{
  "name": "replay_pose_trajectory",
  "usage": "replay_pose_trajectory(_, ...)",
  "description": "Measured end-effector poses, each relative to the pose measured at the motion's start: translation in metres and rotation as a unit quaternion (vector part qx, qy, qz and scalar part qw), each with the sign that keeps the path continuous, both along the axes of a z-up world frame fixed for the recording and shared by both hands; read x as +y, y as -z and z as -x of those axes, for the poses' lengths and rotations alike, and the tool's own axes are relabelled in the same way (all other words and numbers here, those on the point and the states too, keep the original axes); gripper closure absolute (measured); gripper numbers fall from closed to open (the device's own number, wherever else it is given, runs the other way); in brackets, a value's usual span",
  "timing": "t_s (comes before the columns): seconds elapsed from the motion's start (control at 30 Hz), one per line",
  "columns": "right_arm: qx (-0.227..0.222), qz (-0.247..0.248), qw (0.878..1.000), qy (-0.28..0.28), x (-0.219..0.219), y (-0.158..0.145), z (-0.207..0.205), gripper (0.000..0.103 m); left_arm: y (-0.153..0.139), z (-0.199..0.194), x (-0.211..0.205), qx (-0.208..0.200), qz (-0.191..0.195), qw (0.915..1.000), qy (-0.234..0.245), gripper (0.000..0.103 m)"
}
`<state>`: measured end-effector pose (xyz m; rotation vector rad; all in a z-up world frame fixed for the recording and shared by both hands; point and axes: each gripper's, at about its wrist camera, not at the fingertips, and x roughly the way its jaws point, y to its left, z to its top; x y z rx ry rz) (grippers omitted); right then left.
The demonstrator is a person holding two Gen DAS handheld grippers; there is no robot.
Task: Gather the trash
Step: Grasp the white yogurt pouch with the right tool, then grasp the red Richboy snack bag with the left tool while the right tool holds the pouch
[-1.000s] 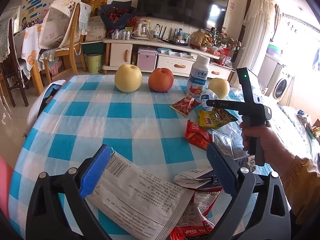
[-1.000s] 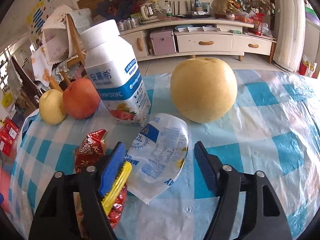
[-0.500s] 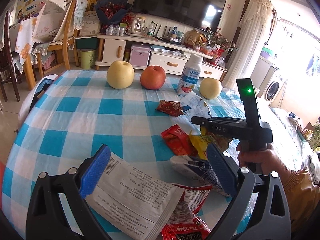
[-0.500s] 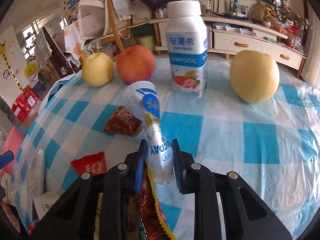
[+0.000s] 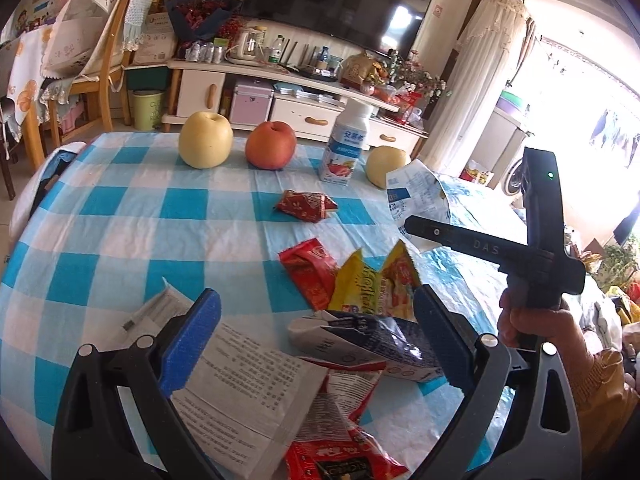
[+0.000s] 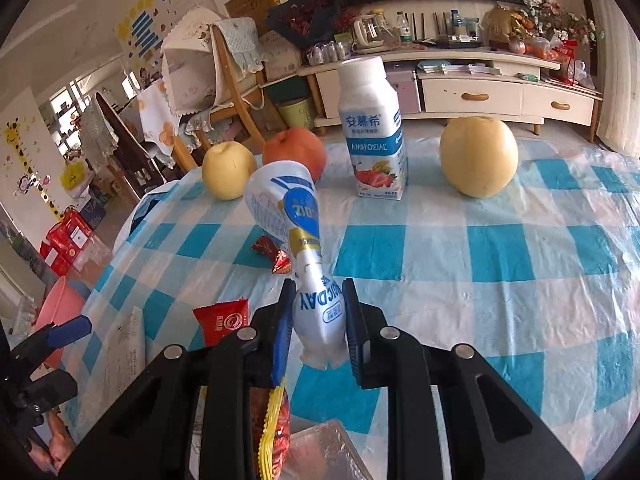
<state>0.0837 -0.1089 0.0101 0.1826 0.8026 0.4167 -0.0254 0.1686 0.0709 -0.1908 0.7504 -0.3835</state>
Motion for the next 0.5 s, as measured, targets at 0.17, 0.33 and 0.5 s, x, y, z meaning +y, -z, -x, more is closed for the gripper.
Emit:
replay_pose_trajectory(0.17,0.006,-0.014,1.000,0.021,-0.018,-0.009,0.032,0.078,0.003,0.010,-0.012,0.015,0.017,0.9996,0.019,0.006)
replay_pose_trajectory(0.33,0.001,-0.018,0.999,0.028,-0.023,-0.019,0.071,0.078,0.006,0.026,-0.025,0.023,0.026,0.9993,0.016,0.006)
replay_pose_trajectory(0.5,-0.004,-0.012,1.000,0.021,-0.023,-0.023,0.087,0.078,0.016,0.050,-0.033,0.041,-0.015,0.9989,-0.017,0.006)
